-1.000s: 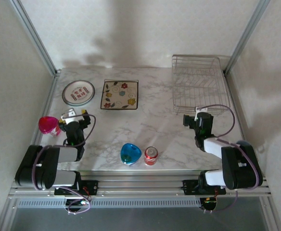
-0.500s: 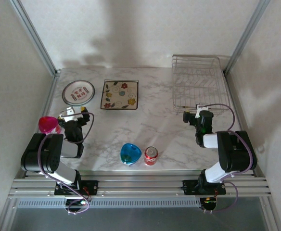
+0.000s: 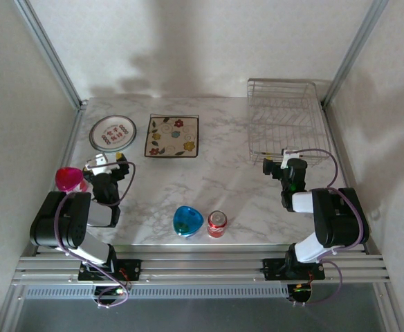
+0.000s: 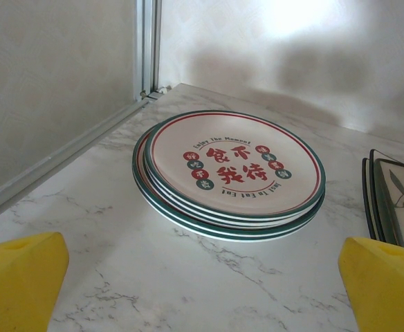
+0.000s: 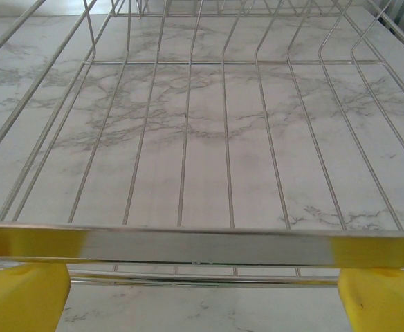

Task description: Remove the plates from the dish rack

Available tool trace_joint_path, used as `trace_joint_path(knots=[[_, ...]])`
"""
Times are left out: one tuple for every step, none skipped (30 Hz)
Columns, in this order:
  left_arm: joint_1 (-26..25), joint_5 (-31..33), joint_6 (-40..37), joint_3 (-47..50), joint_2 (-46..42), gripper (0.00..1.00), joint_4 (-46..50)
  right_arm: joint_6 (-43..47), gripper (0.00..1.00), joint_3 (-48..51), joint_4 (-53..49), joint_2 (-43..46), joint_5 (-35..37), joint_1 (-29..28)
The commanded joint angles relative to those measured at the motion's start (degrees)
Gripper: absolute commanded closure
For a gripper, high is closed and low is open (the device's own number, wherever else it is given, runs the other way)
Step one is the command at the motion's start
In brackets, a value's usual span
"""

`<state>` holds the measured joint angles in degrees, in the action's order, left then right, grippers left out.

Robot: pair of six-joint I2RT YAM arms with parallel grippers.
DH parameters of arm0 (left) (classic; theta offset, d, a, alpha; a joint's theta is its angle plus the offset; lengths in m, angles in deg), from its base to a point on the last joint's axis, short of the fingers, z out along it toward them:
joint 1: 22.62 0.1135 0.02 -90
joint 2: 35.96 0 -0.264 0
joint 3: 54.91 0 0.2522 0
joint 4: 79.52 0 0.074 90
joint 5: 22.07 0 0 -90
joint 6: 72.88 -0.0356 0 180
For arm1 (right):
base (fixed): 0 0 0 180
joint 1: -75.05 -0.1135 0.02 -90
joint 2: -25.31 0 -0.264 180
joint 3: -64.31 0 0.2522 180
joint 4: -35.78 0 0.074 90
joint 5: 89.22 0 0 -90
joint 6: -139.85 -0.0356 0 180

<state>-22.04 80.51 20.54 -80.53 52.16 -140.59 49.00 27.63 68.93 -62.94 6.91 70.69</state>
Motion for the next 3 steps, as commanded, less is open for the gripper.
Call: trace_joint_path(knots=[[0.30,-0.98,0.71,0.26,0.16,0.00,-2.17,-0.30,0.01,0.46,1.64,-0.26,-0.07,0.15],[0.30,-1.03,0.71,0.26,0.12,0.00,-2.17,-0.30,0.01,0.51,1.76,-0.26,-0.05,0.14],[0.30,-0.97,0.71,0.26,0.09,0.00,-2.16,-0.30,0.01,0.51,1.78,-0.26,-0.07,0.15]])
